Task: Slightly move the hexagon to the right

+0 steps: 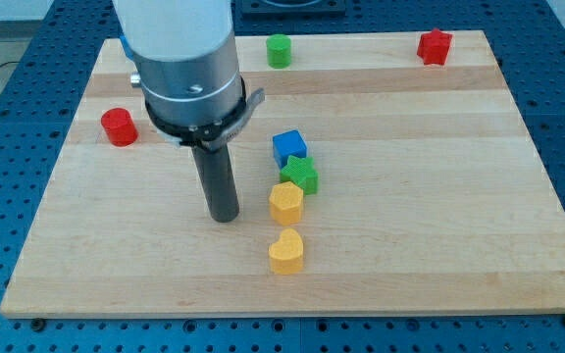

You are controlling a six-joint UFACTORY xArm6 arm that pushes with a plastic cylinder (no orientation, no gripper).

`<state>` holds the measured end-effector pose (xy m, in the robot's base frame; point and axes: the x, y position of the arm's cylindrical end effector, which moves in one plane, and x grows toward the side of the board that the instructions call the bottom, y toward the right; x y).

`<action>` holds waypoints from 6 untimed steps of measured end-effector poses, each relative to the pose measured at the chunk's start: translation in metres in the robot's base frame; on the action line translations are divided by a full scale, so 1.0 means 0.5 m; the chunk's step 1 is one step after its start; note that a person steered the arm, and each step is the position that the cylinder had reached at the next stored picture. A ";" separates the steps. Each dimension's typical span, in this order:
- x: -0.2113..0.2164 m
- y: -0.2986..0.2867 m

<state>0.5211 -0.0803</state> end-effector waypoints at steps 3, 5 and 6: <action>-0.012 0.039; -0.012 0.093; -0.012 0.109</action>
